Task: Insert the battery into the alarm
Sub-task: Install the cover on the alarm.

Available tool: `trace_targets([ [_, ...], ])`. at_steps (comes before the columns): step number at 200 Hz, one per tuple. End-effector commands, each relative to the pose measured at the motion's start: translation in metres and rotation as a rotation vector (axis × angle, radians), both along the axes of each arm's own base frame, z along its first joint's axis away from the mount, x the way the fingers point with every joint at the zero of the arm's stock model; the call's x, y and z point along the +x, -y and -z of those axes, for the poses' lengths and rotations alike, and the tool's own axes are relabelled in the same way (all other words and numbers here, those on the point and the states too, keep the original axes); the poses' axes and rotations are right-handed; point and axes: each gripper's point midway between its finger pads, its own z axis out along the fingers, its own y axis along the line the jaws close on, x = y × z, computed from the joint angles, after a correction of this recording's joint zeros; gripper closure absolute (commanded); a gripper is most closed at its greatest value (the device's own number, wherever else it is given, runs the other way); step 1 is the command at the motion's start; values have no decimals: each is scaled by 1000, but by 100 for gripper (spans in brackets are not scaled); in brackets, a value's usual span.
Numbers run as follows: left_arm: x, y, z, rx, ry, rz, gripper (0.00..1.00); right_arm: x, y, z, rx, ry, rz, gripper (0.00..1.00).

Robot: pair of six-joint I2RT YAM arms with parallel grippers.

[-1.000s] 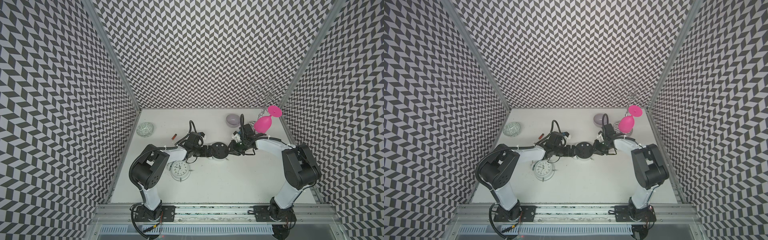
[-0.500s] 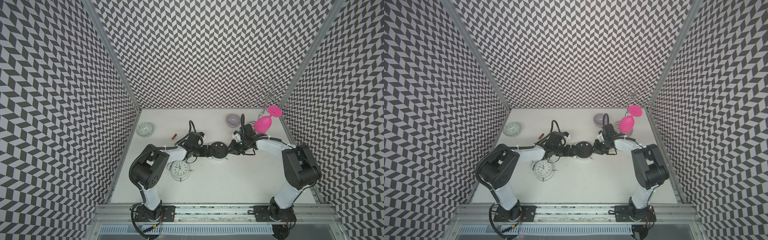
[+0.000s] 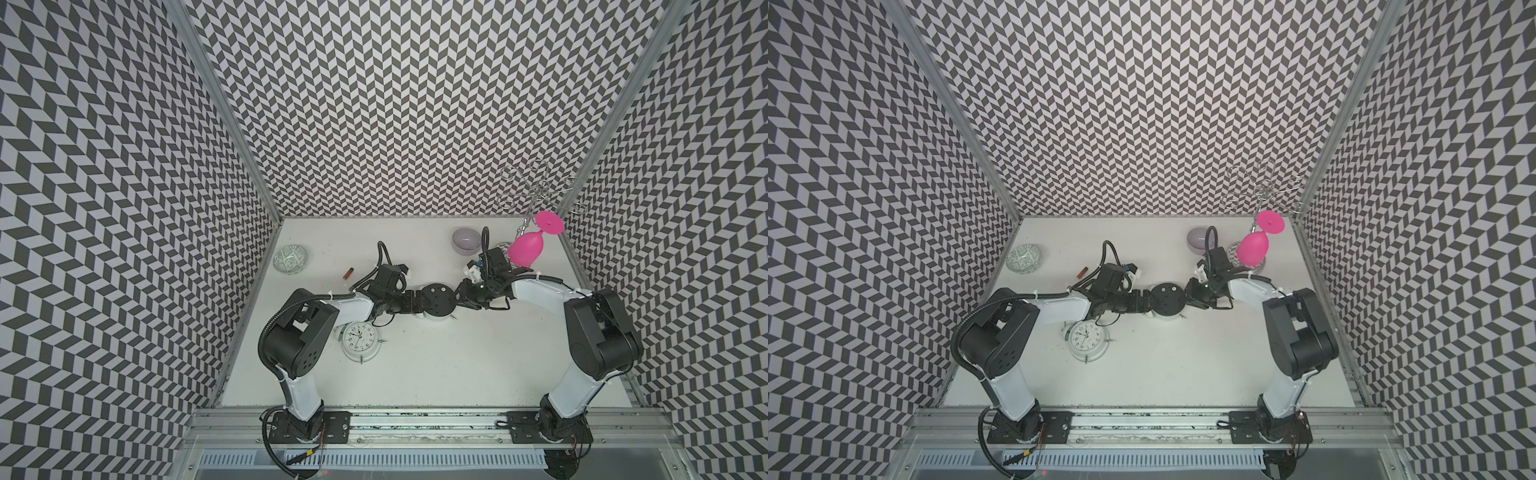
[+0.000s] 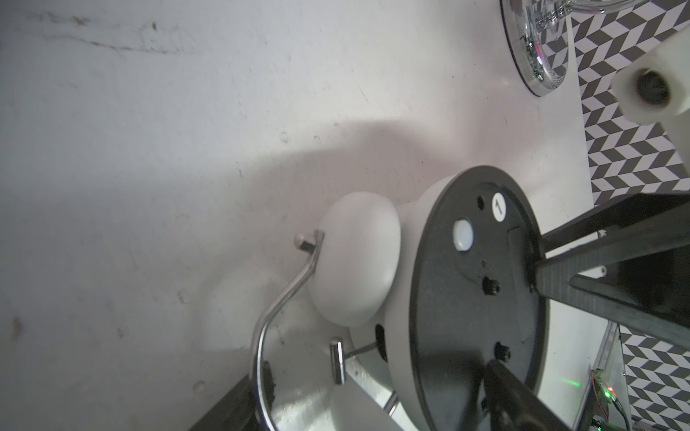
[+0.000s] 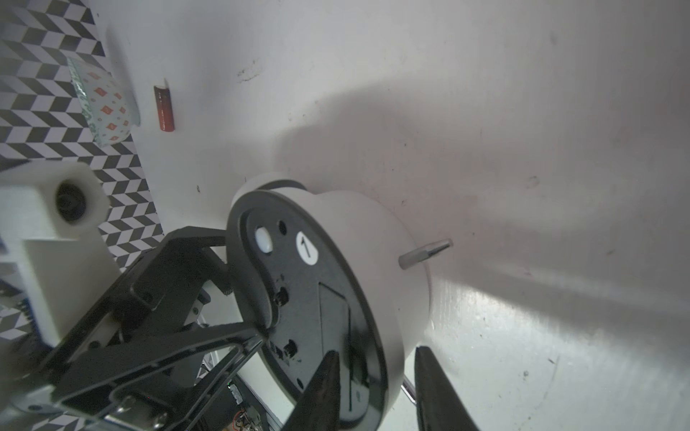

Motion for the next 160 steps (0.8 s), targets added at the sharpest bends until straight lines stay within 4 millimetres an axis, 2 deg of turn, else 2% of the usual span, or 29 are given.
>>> trace_targets([
  [1,4,-6,0,-8,6,-33,13,0,3,16,-27,-6,2,70],
  [28,7,-12,-7,-34,19,-64,13,-5,9,26,-67,-24,8,75],
  [56,14,-25,-20,-81,58,-131,17,-6,9,24,-57,-17,9,75],
  [86,15,-32,-22,-143,48,-164,32,-6,8,24,-52,-14,5,75],
  [96,16,-34,-20,-148,42,-172,40,-6,7,24,-47,-16,4,75],
  [160,16,-29,8,-148,-48,-166,69,-7,6,23,-37,-12,-2,75],
])
